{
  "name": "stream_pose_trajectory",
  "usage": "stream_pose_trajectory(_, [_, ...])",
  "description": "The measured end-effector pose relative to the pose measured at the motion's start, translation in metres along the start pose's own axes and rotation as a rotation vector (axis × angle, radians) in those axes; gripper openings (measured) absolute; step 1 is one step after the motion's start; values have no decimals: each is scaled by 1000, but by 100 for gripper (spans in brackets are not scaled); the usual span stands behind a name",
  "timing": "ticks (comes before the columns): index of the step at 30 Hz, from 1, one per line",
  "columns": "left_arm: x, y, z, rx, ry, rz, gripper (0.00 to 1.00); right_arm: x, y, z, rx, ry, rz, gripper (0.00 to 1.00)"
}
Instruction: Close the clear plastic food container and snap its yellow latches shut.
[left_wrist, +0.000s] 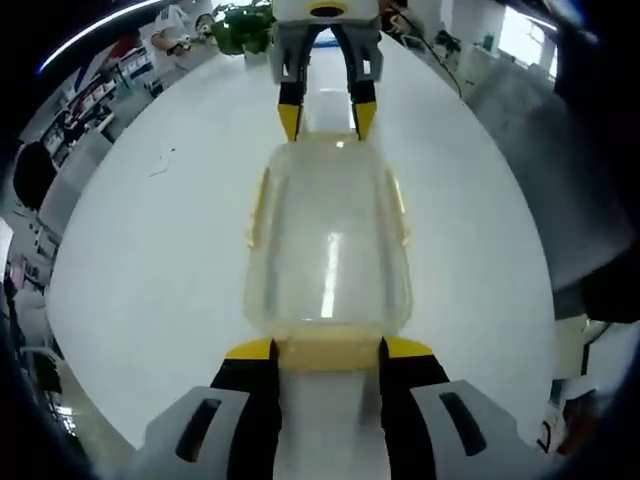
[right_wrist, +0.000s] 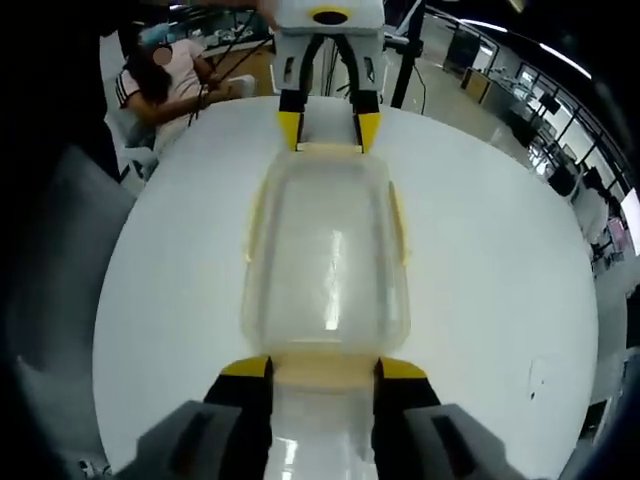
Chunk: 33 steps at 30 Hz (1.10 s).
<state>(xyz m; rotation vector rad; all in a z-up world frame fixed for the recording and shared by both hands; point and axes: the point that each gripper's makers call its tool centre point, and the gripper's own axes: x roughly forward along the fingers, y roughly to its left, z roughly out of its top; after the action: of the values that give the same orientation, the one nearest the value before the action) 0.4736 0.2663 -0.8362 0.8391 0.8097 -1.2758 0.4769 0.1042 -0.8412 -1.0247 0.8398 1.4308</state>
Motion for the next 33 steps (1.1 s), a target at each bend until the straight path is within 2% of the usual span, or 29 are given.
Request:
stream_pose_trajectory(7, [-27,-7,23,5,-16,39,35,-39,5,8,-27,6,-45,36])
stream_pose_trajectory(14, [-49,-13,50,16,-21,94,35,-70,9,6,-51,16,-94,36])
stream_pose_trajectory(22, [-58,-18,62,16,-5,127,35,-81,13,4,-77,1,-97,36])
stream_pose_trajectory(28, [-57,-17,63,18,26,153,35,-85,13,4,-84,-19,-95,36])
stream_pose_trajectory(33, [-56,-18,71,10,23,155,35,-85,13,-4,-91,-13,-98,36])
